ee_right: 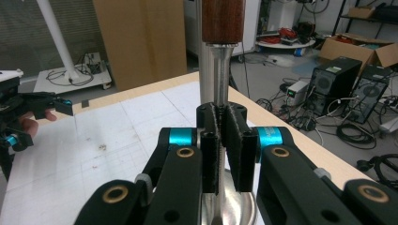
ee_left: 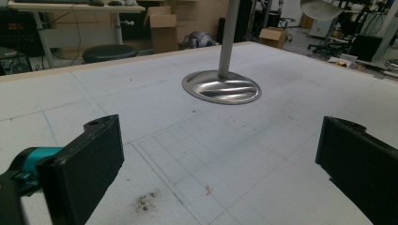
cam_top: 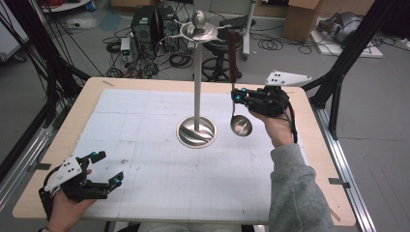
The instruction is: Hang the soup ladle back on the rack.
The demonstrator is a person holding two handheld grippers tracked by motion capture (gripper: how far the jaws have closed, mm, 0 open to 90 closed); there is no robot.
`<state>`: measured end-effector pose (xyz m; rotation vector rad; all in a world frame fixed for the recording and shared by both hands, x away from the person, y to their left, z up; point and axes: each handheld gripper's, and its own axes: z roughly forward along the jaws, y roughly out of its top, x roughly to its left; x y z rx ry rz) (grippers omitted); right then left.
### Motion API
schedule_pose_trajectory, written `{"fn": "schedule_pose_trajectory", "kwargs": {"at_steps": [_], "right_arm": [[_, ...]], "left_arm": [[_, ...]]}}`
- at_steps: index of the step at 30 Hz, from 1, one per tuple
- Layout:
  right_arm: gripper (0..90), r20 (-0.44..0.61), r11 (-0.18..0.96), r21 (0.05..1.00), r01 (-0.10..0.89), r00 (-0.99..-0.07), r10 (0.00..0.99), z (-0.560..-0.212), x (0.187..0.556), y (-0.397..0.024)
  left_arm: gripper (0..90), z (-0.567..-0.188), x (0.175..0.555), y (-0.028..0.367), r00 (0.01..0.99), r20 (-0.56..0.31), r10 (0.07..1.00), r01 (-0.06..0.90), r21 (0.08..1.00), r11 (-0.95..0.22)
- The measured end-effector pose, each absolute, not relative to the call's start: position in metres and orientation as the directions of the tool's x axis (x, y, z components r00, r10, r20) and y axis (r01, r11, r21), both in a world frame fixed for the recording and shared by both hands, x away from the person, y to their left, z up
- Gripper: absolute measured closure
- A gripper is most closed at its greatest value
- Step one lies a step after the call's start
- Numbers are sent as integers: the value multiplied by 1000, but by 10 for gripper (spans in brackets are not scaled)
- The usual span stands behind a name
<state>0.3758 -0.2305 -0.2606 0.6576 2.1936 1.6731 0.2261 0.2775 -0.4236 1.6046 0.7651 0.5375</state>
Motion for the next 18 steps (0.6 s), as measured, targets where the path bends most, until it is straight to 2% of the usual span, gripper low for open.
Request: {"fn": "schedule_pose_trajectory", "kwargs": {"at_steps": [18], "right_arm": [[846, 12, 219, 965, 146, -856, 517, -255, 372, -227]], "left_arm": [[18, -424, 226, 279, 674, -76, 735, 181, 981, -65]]}}
